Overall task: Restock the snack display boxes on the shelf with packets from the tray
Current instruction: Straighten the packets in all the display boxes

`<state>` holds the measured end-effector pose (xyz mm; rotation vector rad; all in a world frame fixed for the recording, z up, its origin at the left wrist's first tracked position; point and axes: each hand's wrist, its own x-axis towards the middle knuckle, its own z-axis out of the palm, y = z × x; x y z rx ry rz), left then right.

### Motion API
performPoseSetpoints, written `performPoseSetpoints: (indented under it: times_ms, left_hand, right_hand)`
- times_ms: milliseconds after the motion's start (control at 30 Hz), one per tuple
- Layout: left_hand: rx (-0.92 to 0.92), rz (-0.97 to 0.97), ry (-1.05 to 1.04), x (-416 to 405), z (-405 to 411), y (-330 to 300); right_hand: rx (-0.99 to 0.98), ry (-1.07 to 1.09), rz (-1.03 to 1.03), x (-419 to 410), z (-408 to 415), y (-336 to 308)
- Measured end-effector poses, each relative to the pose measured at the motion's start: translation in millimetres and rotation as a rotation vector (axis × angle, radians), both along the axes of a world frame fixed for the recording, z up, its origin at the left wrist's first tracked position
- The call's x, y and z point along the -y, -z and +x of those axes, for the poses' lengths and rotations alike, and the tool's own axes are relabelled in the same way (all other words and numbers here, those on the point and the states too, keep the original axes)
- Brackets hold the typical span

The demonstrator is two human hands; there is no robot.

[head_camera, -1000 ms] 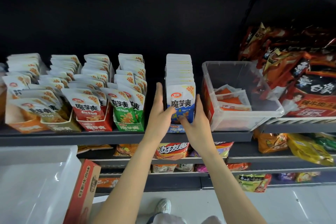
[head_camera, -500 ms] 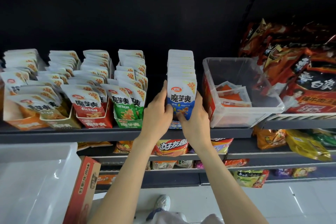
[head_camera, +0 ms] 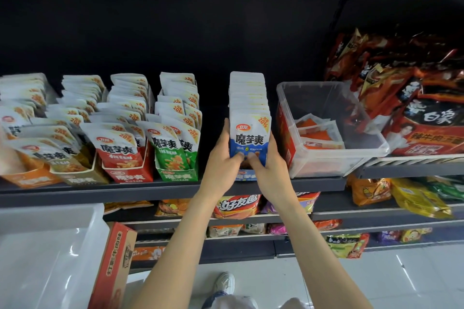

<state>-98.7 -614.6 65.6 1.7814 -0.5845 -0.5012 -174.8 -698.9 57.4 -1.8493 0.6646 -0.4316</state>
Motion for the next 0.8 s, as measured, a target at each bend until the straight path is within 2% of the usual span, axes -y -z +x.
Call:
performPoseSetpoints:
  times_ms: [300,800]
  left_hand:
    - [0.058,-0.029,0.03,7,-10,5]
    - [0.02,-0.023,0.082,12,-9,0]
  right_hand:
    - [0.017,0.166,-0.062,0,-19,0]
    - [0.056,0.221,-0.025,-7,-22,6]
